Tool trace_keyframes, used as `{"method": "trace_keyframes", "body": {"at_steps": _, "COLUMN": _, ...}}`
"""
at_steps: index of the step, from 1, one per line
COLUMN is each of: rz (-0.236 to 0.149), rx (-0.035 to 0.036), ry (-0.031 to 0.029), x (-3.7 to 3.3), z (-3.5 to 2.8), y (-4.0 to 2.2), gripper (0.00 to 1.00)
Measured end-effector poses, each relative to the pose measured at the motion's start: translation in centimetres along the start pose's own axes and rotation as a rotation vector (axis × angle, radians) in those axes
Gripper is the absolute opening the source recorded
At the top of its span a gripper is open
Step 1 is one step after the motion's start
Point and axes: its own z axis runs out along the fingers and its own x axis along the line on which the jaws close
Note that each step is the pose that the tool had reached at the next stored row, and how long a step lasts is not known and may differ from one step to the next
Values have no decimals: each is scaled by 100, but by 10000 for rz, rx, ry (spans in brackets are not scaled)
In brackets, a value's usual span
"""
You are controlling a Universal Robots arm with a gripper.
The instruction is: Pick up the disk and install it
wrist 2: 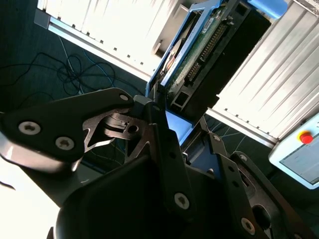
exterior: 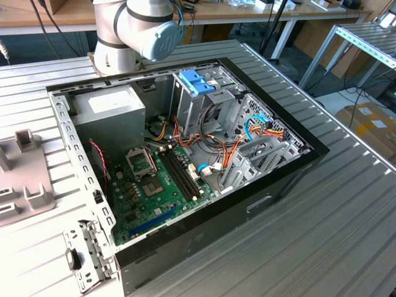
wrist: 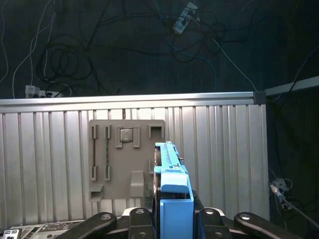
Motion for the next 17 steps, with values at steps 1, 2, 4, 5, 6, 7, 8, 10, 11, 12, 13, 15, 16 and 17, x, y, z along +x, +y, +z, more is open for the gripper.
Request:
{"method": "trace_keyframes", "body": {"at_steps": 1, "rz": 0, "rx": 0, "ry": 0, "x": 0, "z": 0, "y": -5, "gripper": 37}}
{"method": "trace_keyframes", "body": {"at_steps": 2, "rz": 0, "rx": 0, "ry": 0, "x": 1, "z": 0, "y": -17, "gripper": 37}}
{"method": "trace_keyframes", "body": {"at_steps": 4, "rz": 0, "rx": 0, "ry": 0, "x": 2, "z": 1, "y": -32, "gripper": 37}}
{"method": "trace_keyframes", "body": {"at_steps": 5, "rz": 0, "rx": 0, "ry": 0, "x": 2, "z": 1, "y": -39, "gripper": 37}}
{"method": "trace_keyframes", "body": {"at_steps": 6, "rz": 0, "rx": 0, "ry": 0, "x": 2, "z": 1, "y": -45, "gripper": 37}}
{"method": "trace_keyframes", "body": {"at_steps": 7, "rz": 0, "rx": 0, "ry": 0, "x": 2, "z": 2, "y": -56, "gripper": 37}}
{"method": "trace_keyframes", "body": {"at_steps": 8, "rz": 0, "rx": 0, "ry": 0, "x": 3, "z": 2, "y": -62, "gripper": 37}}
{"method": "trace_keyframes", "body": {"at_steps": 10, "rz": 1, "rx": 0, "ry": 0, "x": 4, "z": 3, "y": -75, "gripper": 37}}
{"method": "trace_keyframes", "body": {"at_steps": 11, "rz": 0, "rx": 0, "ry": 0, "x": 6, "z": 3, "y": -82, "gripper": 37}}
{"method": "trace_keyframes", "body": {"at_steps": 12, "rz": 0, "rx": 0, "ry": 0, "x": 6, "z": 4, "y": -86, "gripper": 37}}
{"method": "trace_keyframes", "body": {"at_steps": 13, "rz": 0, "rx": 0, "ry": 0, "x": 7, "z": 4, "y": -90, "gripper": 37}}
{"method": "trace_keyframes", "body": {"at_steps": 15, "rz": 0, "rx": 0, "ry": 0, "x": 9, "z": 5, "y": -103, "gripper": 37}}
{"method": "trace_keyframes", "body": {"at_steps": 16, "rz": 0, "rx": 0, "ry": 0, "x": 10, "z": 5, "y": -107, "gripper": 37}}
{"method": "trace_keyframes", "body": {"at_steps": 17, "rz": 0, "rx": 0, "ry": 0, "x": 11, "z": 5, "y": -112, "gripper": 37}}
